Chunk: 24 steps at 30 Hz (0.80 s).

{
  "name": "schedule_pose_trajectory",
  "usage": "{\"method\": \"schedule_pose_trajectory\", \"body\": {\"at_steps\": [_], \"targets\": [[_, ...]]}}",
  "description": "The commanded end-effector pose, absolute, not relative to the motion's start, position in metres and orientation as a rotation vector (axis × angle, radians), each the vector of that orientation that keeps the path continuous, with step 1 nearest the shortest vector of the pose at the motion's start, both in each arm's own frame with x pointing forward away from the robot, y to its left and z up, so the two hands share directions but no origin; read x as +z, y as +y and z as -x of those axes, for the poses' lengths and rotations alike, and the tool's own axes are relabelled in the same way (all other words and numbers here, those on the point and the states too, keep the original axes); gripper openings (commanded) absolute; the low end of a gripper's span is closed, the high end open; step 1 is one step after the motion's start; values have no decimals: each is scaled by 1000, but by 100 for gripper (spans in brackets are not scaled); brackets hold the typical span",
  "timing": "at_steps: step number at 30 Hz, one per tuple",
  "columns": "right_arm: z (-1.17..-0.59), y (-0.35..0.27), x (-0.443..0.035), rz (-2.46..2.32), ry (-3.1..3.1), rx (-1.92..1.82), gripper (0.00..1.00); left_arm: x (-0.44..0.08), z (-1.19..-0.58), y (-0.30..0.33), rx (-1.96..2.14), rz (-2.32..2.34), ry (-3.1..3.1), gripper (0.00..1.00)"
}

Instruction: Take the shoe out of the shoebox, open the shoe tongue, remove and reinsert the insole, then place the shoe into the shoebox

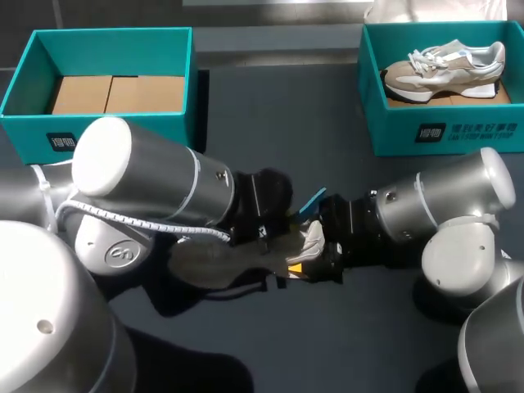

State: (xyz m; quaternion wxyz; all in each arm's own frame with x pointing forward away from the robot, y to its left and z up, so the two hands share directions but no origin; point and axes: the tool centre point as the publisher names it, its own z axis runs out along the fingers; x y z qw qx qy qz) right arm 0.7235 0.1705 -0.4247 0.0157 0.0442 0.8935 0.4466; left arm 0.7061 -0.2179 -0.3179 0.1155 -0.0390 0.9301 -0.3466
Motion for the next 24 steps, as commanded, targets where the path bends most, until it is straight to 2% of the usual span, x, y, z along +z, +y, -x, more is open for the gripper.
{"method": "schedule_pose_trajectory", "body": {"at_steps": [1,18,24], "targets": [[-724,173,-427,-140,2782,1381,0,-306,-704,-208,-1123,49,2746,0],[-724,173,-427,-140,2782,1381,0,-237,-709,-217,-1344,-153,2801,0],[-724,173,-427,-140,2782,1381,0,-201,-704,-227,-1563,-281,2813,0]]}}
